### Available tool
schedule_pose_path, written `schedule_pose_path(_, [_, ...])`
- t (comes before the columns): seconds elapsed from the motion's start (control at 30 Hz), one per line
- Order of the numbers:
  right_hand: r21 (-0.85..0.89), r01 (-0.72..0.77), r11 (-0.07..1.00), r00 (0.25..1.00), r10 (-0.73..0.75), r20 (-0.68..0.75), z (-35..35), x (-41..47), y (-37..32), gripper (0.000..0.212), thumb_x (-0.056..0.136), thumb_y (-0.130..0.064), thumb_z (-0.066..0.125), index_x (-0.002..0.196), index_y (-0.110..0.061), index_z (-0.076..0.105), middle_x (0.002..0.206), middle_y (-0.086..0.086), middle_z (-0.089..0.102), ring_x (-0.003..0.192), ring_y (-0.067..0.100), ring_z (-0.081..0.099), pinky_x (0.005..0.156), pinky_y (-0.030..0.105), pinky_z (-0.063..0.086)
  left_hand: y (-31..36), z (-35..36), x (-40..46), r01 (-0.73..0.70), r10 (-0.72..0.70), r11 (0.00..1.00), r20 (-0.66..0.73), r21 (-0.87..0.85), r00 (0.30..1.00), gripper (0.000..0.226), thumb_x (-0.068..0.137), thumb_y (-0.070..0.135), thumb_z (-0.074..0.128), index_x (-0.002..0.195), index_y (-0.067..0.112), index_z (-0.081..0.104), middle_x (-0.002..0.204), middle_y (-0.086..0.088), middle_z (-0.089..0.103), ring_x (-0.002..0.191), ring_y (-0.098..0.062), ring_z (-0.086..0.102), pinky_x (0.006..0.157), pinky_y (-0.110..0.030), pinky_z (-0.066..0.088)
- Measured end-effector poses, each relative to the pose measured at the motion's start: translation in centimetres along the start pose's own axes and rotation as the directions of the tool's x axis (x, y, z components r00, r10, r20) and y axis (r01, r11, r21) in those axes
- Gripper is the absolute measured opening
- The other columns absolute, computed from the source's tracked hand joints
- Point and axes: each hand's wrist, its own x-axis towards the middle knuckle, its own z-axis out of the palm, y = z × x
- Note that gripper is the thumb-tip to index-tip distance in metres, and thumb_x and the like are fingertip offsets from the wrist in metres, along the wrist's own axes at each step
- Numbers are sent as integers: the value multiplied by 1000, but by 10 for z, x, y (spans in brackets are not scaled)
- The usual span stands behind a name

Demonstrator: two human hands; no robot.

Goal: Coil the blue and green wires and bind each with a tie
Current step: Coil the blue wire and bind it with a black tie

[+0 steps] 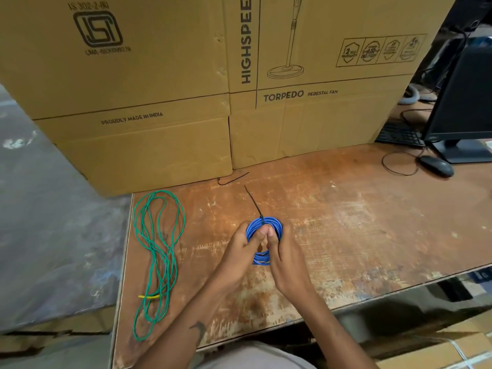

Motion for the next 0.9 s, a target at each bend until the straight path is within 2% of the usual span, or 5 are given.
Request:
schedule_pose_path(0.13, [-72, -17, 997, 1000, 16, -17, -11, 7, -3, 22, 113, -43, 31, 105, -25, 41, 79, -6, 58, 63, 6, 54, 53, 23, 36, 17, 14, -7, 83, -82, 922, 19, -379, 996, 32, 102, 34, 52, 100, 5, 64, 62, 14, 55, 58, -2, 53, 64, -18, 45])
schedule_pose_path(0.3, [79, -41, 996, 995, 47, -85, -12, 14, -7, 21, 114, -37, 30, 110, -21, 43, 89, -1, 65, 73, 15, 63, 60, 38, 47, 23, 23, -1, 213, -215, 670, 89, -712, 973, 37, 96, 39, 56, 92, 4, 64, 71, 0, 58, 74, -14, 62, 78, -31, 52])
schedule_pose_path(0.5, [40, -42, 998, 999, 42, -17, -23, 12, 17, 27, 112, -44, 40, 124, -27, 57, 111, -11, 60, 102, 6, 59, 85, 30, 50, -9, 32, 6, 133, -183, 947, -150, -294, 972, 39, 101, 48, 50, 111, 16, 69, 85, 9, 71, 81, -14, 65, 78, -33, 51])
schedule_pose_path(0.63, [72, -84, 994, 989, 75, 126, -44, 29, 44, 27, 108, -47, 52, 110, -27, 69, 87, -1, 69, 74, 15, 67, 70, 44, 55, -18, 23, 15, 111, -109, 991, -35, 77, 993, 40, 103, 53, 46, 114, 18, 59, 92, -3, 64, 85, -12, 58, 81, -37, 47])
schedule_pose_path(0.9, [3, -180, 984, 978, 179, -106, -51, 69, 82, 23, 107, -33, 58, 99, -21, 77, 73, 0, 70, 68, 18, 63, 56, 18, 40, -31, 37, 58, 279, -276, 959, 60, -46, 959, 27, 100, 26, 64, 110, 1, 71, 97, -14, 70, 85, -18, 70, 73, -29, 61])
